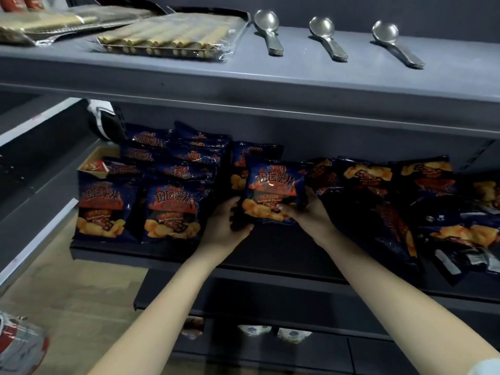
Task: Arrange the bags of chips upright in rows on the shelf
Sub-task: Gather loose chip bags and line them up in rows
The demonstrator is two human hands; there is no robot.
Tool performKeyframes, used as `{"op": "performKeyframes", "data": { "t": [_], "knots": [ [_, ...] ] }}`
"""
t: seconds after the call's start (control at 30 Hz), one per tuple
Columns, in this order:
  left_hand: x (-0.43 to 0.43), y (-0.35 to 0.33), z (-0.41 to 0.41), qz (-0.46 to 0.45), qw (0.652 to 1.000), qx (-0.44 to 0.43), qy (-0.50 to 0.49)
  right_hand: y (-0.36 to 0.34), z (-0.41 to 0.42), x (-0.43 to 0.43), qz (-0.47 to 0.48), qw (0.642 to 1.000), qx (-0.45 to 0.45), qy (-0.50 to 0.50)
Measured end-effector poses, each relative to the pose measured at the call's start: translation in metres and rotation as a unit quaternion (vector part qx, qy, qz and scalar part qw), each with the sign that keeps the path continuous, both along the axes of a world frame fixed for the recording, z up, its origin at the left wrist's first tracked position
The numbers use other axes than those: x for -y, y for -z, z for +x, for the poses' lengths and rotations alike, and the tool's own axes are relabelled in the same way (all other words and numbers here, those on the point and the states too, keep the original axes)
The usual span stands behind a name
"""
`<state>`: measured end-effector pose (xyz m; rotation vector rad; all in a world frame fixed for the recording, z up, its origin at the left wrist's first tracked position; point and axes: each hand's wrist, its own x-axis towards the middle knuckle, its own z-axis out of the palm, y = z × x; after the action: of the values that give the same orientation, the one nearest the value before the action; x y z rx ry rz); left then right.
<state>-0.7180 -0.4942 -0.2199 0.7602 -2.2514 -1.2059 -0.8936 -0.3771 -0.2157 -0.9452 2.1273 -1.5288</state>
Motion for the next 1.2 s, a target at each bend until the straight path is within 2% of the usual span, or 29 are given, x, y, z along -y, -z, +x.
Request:
{"op": "performKeyframes", "data": {
  "t": [0.23, 0.4, 0.77, 0.87, 1.0, 1.2],
  "knots": [
    [0.003, 0.005, 0.012, -0.143, 0.986, 0.073, 0.043, 0.003, -0.006, 0.028, 0.034, 0.999, -0.01, 0.02],
    [-0.001, 0.019, 0.019, -0.258, 0.949, 0.154, 0.095, 0.015, 0.002, 0.048, 0.044, 0.999, -0.022, 0.018],
    [0.001, 0.031, 0.022, -0.287, 0.93, 0.198, 0.113, 0.03, 0.021, 0.07, 0.027, 0.992, -0.061, 0.104],
    [0.004, 0.034, 0.021, -0.29, 0.928, 0.199, 0.12, 0.032, 0.022, 0.073, 0.041, 0.991, -0.074, 0.106],
    [0.008, 0.034, 0.018, -0.298, 0.927, 0.191, 0.126, 0.031, 0.025, 0.072, 0.013, 0.991, -0.08, 0.106],
    [0.005, 0.025, -0.005, -0.318, 0.925, 0.153, 0.142, 0.017, 0.027, 0.04, -0.049, 0.973, -0.171, 0.144]
  ]
}}
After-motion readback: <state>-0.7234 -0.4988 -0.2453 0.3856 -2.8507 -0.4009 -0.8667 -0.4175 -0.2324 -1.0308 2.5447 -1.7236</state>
